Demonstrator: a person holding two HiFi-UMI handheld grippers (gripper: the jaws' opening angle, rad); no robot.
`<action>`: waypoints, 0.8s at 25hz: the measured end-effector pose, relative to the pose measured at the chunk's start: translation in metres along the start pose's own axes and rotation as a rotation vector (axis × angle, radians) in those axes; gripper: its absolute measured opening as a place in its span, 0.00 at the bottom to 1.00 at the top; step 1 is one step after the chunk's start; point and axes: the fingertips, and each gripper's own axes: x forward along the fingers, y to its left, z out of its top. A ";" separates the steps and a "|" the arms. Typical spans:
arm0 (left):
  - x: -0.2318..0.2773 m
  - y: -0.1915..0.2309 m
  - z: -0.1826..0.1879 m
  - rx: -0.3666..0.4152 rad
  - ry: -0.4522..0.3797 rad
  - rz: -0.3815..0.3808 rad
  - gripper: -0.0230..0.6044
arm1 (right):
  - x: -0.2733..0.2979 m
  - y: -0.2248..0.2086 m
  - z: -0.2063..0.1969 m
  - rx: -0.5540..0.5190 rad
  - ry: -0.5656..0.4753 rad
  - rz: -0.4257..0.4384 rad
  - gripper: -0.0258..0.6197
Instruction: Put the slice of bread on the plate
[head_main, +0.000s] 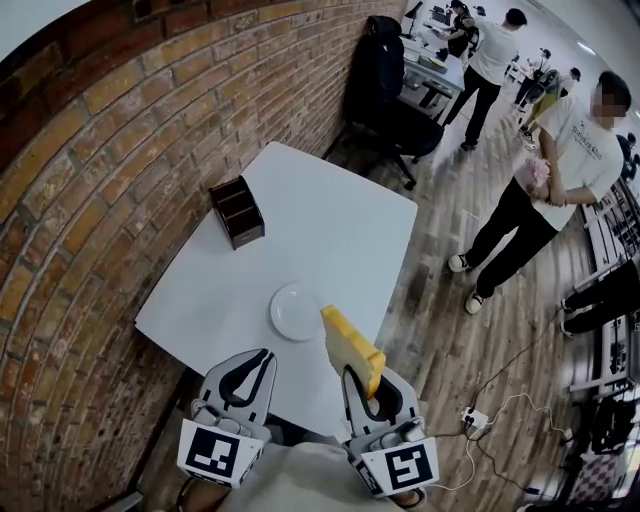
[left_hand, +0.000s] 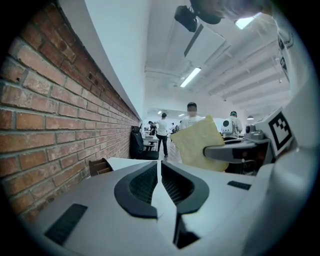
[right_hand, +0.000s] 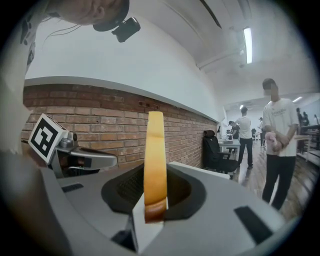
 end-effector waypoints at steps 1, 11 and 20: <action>0.000 -0.001 0.001 -0.001 -0.008 0.006 0.09 | 0.001 0.000 0.000 -0.005 0.002 0.011 0.18; 0.007 -0.006 0.009 0.014 -0.011 0.040 0.09 | 0.023 -0.002 -0.008 -0.032 0.014 0.096 0.18; 0.006 0.000 0.007 0.013 0.004 0.078 0.09 | 0.050 -0.001 -0.022 -0.040 0.041 0.149 0.18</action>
